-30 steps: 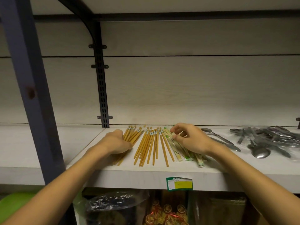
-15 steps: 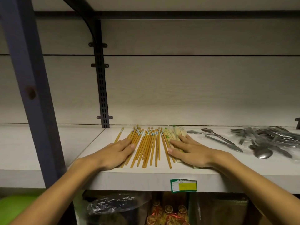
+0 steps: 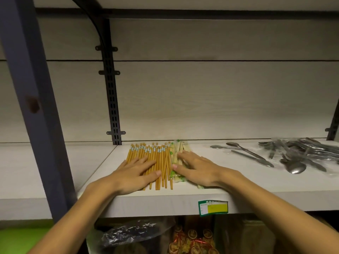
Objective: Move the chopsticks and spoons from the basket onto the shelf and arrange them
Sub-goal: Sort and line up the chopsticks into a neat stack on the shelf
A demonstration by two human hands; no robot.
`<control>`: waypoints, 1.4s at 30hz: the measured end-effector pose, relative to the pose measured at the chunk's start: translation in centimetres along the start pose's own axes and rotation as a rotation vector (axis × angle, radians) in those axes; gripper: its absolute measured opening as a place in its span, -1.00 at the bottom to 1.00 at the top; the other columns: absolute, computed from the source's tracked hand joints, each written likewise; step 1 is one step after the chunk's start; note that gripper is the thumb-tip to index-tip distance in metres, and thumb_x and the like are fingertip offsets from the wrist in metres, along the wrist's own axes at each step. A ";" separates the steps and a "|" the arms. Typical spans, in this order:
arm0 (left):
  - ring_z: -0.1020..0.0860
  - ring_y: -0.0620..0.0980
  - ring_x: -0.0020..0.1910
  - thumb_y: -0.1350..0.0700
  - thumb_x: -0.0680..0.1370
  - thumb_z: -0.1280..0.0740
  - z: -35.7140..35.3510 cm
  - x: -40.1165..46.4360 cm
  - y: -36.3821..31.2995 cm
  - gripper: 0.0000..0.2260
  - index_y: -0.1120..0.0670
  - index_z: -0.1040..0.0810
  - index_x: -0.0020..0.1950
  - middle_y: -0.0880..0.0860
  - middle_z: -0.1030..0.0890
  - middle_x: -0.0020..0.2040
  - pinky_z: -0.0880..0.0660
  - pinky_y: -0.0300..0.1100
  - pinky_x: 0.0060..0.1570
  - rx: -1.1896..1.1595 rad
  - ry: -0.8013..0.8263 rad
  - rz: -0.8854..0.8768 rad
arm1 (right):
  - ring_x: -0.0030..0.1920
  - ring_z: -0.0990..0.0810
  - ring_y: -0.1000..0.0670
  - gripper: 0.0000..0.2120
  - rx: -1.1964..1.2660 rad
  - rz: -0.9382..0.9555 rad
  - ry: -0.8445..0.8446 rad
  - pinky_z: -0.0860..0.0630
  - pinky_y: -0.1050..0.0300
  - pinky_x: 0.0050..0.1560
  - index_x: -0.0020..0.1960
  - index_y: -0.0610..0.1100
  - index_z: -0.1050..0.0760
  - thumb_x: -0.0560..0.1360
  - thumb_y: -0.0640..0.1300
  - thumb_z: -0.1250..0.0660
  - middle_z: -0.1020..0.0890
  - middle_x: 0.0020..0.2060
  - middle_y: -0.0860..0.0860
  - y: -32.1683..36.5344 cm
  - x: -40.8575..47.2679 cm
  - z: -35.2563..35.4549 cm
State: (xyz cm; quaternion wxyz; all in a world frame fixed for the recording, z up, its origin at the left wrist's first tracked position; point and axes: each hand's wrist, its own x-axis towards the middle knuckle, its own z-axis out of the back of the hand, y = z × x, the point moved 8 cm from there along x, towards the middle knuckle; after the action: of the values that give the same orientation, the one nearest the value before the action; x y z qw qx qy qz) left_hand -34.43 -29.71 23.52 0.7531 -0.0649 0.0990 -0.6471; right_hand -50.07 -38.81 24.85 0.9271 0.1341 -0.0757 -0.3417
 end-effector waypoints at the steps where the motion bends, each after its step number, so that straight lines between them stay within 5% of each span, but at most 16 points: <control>1: 0.21 -0.07 0.54 -0.46 0.39 0.16 0.0 0.0 0.0 -0.27 -0.25 0.06 0.54 -0.12 0.15 0.57 0.26 0.03 0.47 0.014 -0.001 0.002 | 0.56 0.02 0.00 -0.27 -0.006 -0.009 -0.008 0.03 -0.10 0.53 0.57 0.06 0.01 0.52 0.40 0.04 -0.02 0.57 0.05 -0.7 -0.5 0.4; 6: 0.24 -0.07 0.53 -0.47 0.36 0.22 -0.3 -0.1 -0.2 -0.25 -0.26 0.13 0.53 -0.11 0.19 0.57 0.28 0.02 0.46 0.062 0.014 0.007 | 0.56 0.08 -0.02 -0.27 -0.080 -0.070 0.041 0.07 -0.08 0.52 0.57 0.02 -0.05 0.53 0.39 0.08 0.10 0.57 0.04 -4.0 -2.1 1.5; 15: 0.24 -0.10 0.53 -0.45 0.43 0.21 0.4 0.0 -1.6 -0.39 -0.38 0.14 0.48 -0.13 0.16 0.57 0.35 0.01 0.44 0.137 -0.059 -0.115 | 0.56 0.06 0.00 -0.29 -0.068 0.005 0.010 0.14 -0.10 0.50 0.55 0.15 0.01 0.50 0.44 0.09 -0.04 0.57 0.03 -0.8 -0.2 0.2; 22: -0.07 -0.14 0.51 -0.31 0.57 0.04 2.0 -0.1 -3.2 -0.50 -0.27 -0.09 0.51 -0.17 -0.12 0.55 0.03 -0.12 0.44 0.025 -0.177 -0.270 | 0.55 -0.07 -0.03 -0.28 -0.039 0.000 -0.021 0.13 -0.06 0.51 0.56 0.12 0.03 0.50 0.43 0.10 -0.08 0.56 0.06 -2.6 -0.3 0.9; 27: -0.23 -0.01 0.47 -0.38 0.53 0.01 1.1 1.6 -6.4 -0.43 -0.20 -0.19 0.49 -0.11 -0.24 0.52 -0.21 -0.03 0.38 0.007 -0.098 -0.293 | 0.43 -0.33 -0.05 -0.30 0.073 -0.043 -0.171 -0.28 -0.04 0.41 0.52 0.02 -0.12 0.51 0.37 -0.06 -0.29 0.49 0.02 -5.1 -1.9 2.9; 31: -0.16 0.00 0.49 -0.42 0.50 0.02 0.0 2.8 -8.7 -0.39 -0.22 -0.14 0.50 -0.11 -0.20 0.54 -0.15 -0.04 0.36 -0.005 -0.046 -0.285 | 0.20 -0.50 -0.04 -0.52 0.076 -0.041 -0.134 -0.41 0.01 0.23 0.29 -0.10 -0.45 0.60 0.21 -0.04 -0.53 0.27 -0.05 -6.2 -2.9 3.4; 36: -0.15 -0.01 0.51 -0.39 0.52 0.03 -0.5 3.6 -11.3 -0.42 -0.22 -0.13 0.51 -0.13 -0.15 0.55 -0.11 0.01 0.45 0.028 -0.057 -0.355 | 0.46 -0.20 -0.01 -0.54 -0.112 0.004 -0.038 -0.15 0.05 0.40 0.48 0.13 -0.26 0.62 0.16 0.01 -0.32 0.46 0.04 -7.2 -3.5 2.8; 42: -0.38 -0.02 0.34 -0.41 0.48 -0.03 -0.6 3.8 -11.0 -0.43 -0.21 -0.21 0.42 -0.05 -0.35 0.45 -0.37 -0.06 0.26 -0.045 -0.078 -0.316 | 0.48 -0.16 -0.06 -0.47 -0.128 -0.026 -0.142 -0.17 -0.04 0.44 0.49 0.10 -0.25 0.59 0.26 0.01 -0.28 0.48 -0.05 -7.8 -3.5 3.1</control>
State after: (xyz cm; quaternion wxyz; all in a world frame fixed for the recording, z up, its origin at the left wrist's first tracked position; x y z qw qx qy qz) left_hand -44.63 -35.15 25.14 0.6436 -0.1218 0.0728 -0.7521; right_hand -58.27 -42.82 25.27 0.9216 0.0510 -0.1173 -0.3664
